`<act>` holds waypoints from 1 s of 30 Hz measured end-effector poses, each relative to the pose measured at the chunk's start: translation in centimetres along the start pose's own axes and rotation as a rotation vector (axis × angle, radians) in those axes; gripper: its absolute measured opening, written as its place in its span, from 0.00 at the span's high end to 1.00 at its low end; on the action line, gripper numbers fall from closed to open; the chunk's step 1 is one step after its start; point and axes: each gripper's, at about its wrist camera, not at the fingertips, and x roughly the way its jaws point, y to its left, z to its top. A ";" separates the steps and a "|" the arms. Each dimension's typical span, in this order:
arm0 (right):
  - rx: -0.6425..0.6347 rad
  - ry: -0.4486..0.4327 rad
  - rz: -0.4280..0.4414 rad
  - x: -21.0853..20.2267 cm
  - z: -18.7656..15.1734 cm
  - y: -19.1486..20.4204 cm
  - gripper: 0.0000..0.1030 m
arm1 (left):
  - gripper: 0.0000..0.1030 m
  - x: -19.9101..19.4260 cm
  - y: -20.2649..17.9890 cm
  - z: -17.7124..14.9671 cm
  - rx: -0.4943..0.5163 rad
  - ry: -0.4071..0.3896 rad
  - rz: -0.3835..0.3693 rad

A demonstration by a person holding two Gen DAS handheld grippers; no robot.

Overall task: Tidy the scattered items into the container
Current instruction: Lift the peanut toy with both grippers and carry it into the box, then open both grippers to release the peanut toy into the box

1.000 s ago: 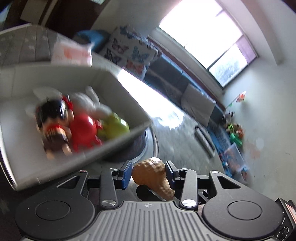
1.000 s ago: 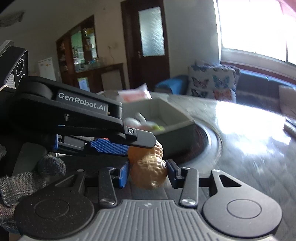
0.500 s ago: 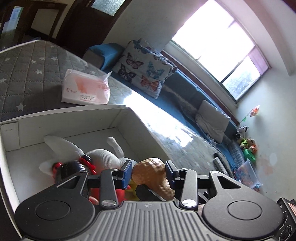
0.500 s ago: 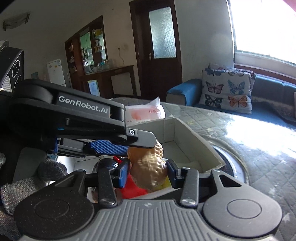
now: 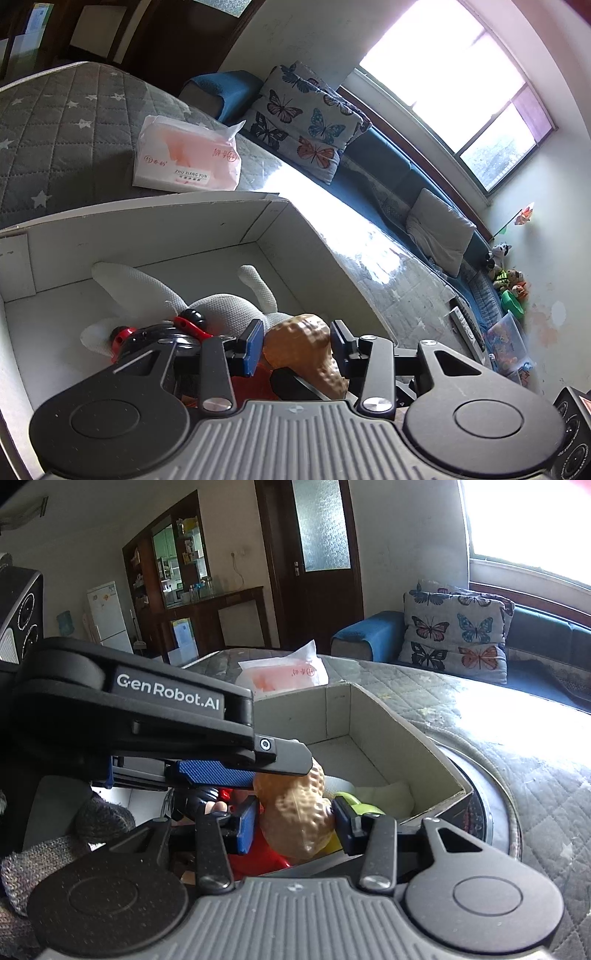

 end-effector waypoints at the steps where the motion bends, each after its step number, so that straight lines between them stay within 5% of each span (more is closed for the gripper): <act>1: -0.001 0.001 0.000 0.0 0.0 0.0 0.58 | 0.59 0.0 0.1 0.0 -0.003 0.000 0.000; 20: -0.010 -0.009 -0.013 -0.6 -0.2 0.4 0.48 | 0.60 -1.0 -0.1 0.0 0.007 -0.013 0.010; 30: -0.033 -0.060 -0.039 -3.1 -0.9 1.3 0.22 | 0.60 -4.2 -1.4 -1.2 0.076 -0.064 0.006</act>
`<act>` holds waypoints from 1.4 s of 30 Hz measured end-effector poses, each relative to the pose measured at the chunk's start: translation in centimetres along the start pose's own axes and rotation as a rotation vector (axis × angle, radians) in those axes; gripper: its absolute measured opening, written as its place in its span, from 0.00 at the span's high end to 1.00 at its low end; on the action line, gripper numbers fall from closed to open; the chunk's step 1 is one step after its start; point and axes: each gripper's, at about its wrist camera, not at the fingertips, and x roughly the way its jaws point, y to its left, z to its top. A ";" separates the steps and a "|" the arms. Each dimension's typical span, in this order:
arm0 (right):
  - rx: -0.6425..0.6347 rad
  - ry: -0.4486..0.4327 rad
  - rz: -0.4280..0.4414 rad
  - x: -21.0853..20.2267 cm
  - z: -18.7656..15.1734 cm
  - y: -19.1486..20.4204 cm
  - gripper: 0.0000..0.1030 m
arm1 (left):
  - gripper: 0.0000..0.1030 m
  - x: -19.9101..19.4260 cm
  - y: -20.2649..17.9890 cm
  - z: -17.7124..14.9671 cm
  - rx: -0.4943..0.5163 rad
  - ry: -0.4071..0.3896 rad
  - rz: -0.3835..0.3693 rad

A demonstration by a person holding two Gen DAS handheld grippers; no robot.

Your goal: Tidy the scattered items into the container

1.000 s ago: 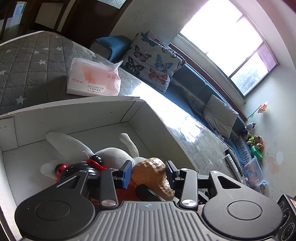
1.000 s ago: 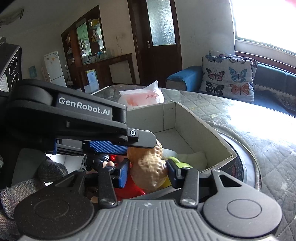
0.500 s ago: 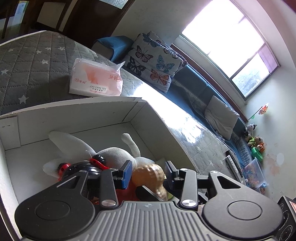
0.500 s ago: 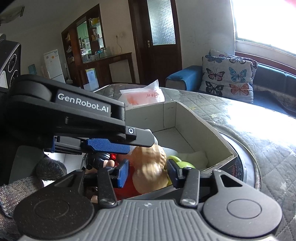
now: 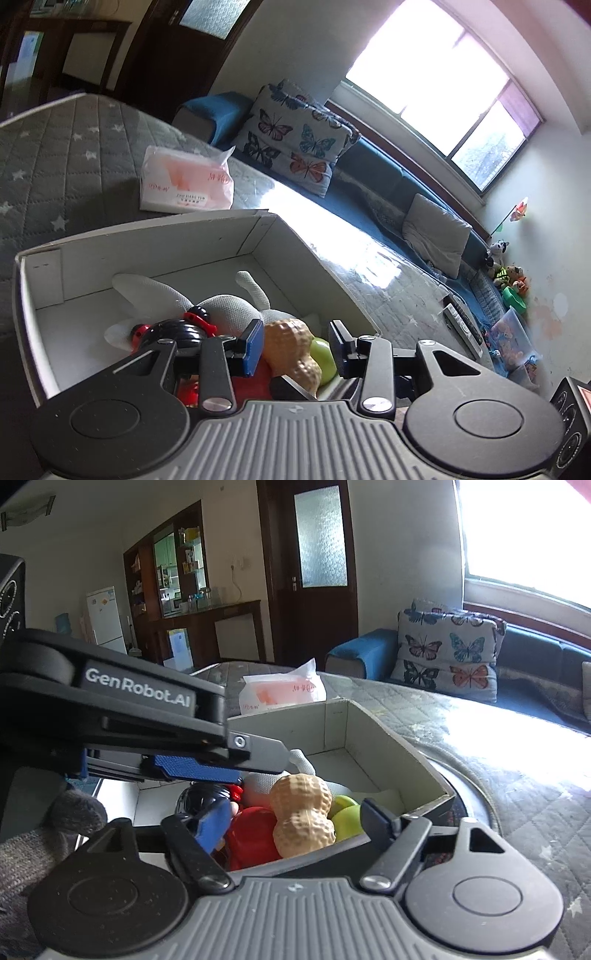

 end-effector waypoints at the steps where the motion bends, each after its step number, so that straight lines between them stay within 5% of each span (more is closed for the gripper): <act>1: 0.000 -0.003 0.000 -0.3 -0.1 0.1 0.20 | 0.60 -0.4 -0.1 -0.2 0.003 -0.004 0.000; 11: 0.008 -0.068 -0.025 -4.4 -1.7 0.6 0.00 | 0.60 -4.0 -0.4 -3.1 0.057 -0.041 0.052; 42: 0.044 -0.067 0.002 -10.8 -8.4 3.3 0.00 | 0.60 -10.8 -0.2 -11.3 0.180 -0.083 0.302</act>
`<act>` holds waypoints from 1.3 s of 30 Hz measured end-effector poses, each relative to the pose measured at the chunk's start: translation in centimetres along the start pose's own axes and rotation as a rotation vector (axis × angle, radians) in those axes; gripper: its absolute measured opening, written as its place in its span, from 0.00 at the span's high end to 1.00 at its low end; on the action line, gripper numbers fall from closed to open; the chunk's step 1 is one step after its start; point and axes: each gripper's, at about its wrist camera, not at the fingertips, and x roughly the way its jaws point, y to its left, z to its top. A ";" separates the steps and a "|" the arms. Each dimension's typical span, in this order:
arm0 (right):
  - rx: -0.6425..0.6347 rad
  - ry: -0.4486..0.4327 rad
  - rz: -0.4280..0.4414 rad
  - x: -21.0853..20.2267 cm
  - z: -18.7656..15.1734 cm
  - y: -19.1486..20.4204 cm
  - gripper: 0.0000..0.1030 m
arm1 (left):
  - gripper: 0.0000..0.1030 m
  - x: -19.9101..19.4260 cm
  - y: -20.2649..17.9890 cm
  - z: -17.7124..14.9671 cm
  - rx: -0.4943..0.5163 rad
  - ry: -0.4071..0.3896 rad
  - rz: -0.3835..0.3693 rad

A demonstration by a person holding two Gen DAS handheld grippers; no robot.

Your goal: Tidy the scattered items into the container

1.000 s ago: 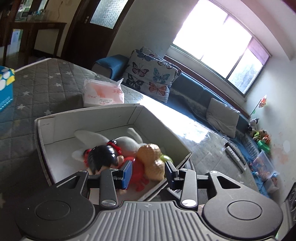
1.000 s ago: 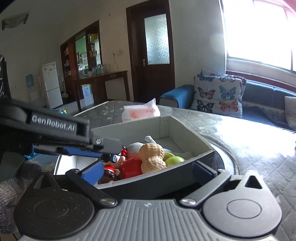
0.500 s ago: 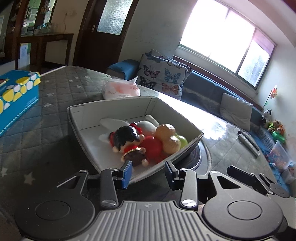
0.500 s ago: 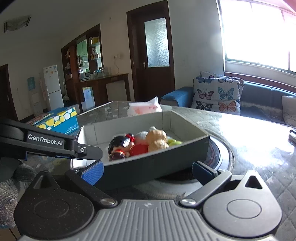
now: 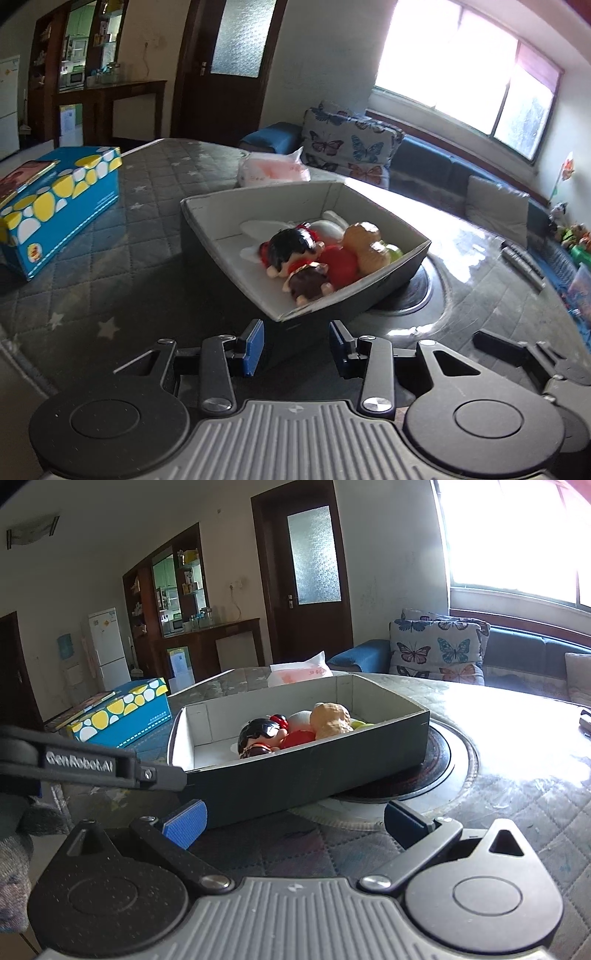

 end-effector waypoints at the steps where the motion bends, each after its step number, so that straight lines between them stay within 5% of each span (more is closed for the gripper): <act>1: 0.000 -0.001 0.001 -0.1 -0.1 0.1 0.00 | 0.60 0.0 0.0 -0.2 0.003 0.003 0.010; 39: -0.026 0.025 -0.017 -0.5 -1.6 2.3 0.00 | 0.60 -0.9 -0.8 -3.1 0.089 -0.013 0.140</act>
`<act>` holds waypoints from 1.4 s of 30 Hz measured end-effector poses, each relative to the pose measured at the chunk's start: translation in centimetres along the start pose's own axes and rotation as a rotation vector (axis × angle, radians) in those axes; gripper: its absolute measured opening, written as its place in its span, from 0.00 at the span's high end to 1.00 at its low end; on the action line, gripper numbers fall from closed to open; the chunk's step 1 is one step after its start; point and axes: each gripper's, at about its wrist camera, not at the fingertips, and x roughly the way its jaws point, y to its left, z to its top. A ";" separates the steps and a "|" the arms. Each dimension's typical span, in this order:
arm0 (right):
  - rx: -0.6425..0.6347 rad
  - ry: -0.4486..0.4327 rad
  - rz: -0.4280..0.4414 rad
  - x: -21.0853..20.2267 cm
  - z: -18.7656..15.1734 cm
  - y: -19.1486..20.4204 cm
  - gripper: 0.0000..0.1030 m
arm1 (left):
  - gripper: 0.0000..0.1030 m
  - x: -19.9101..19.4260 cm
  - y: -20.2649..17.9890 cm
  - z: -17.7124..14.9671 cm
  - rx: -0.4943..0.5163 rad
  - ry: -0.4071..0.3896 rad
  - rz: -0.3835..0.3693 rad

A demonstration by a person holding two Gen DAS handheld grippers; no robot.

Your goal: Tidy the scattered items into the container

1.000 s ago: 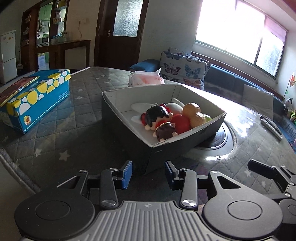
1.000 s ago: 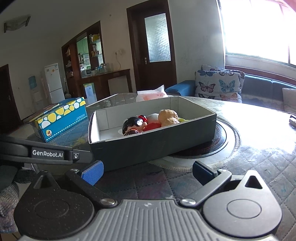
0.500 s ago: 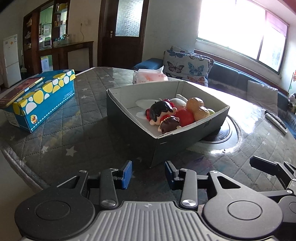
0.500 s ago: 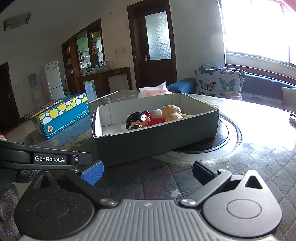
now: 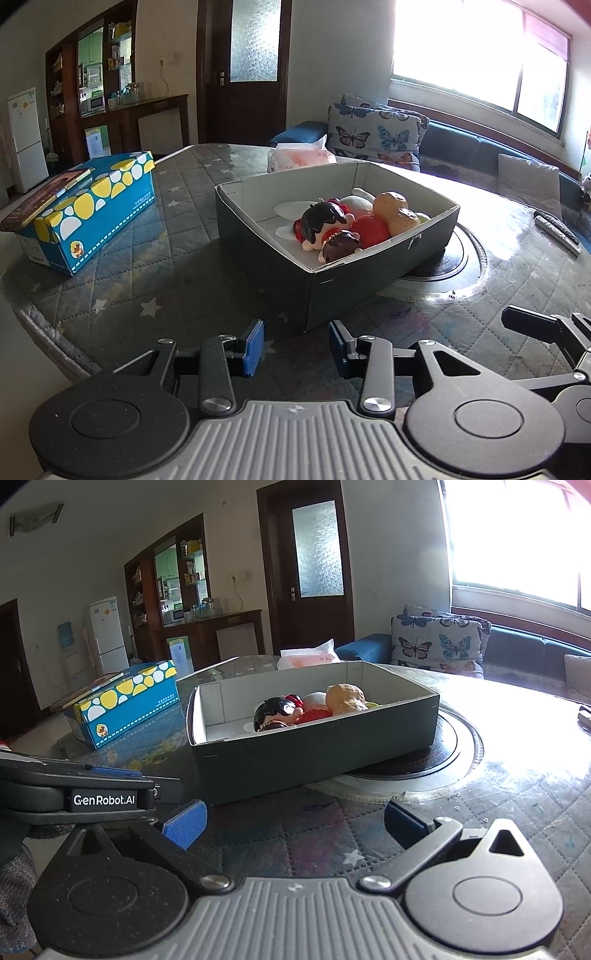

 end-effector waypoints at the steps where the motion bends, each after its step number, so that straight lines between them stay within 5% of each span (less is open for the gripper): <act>1: 0.001 0.001 0.000 0.0 0.0 0.0 0.00 | 0.60 0.0 0.0 0.0 0.002 0.000 0.002; 42: -0.027 0.017 0.003 1.9 0.7 0.7 0.00 | 0.60 0.9 -0.2 0.2 0.032 -0.033 0.077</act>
